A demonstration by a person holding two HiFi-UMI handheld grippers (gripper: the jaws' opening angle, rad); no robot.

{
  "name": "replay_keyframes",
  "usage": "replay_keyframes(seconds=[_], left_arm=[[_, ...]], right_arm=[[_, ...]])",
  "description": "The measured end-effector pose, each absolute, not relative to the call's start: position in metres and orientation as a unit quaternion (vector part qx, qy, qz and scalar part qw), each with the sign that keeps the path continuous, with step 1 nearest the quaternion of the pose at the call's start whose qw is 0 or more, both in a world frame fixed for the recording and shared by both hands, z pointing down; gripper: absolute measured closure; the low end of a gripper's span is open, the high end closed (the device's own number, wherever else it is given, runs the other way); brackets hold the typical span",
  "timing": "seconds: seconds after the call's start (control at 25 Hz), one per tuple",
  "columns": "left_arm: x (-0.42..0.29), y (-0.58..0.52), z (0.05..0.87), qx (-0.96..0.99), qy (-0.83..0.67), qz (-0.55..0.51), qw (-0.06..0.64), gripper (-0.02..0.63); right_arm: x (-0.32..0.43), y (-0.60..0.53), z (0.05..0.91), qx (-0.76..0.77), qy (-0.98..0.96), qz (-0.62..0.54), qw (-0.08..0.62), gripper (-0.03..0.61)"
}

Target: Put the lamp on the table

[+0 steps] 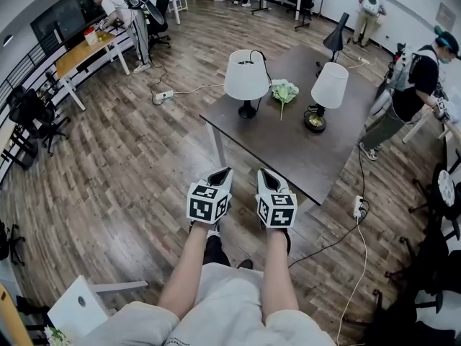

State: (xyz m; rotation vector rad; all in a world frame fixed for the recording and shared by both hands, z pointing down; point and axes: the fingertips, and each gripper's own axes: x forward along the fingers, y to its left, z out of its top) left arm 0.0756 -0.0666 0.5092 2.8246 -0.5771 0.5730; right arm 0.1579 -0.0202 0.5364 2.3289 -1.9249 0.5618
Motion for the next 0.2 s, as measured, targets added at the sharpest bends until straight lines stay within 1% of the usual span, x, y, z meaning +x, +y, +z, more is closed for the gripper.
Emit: replay_keyframes(seconds=[0.2], left_arm=[[0.077,-0.070,0.514,0.955,-0.198,0.193,0.105,0.612]], right_arm=[[0.171,-0.019,0.533,0.774,-0.610,0.166,0.033,0.557]])
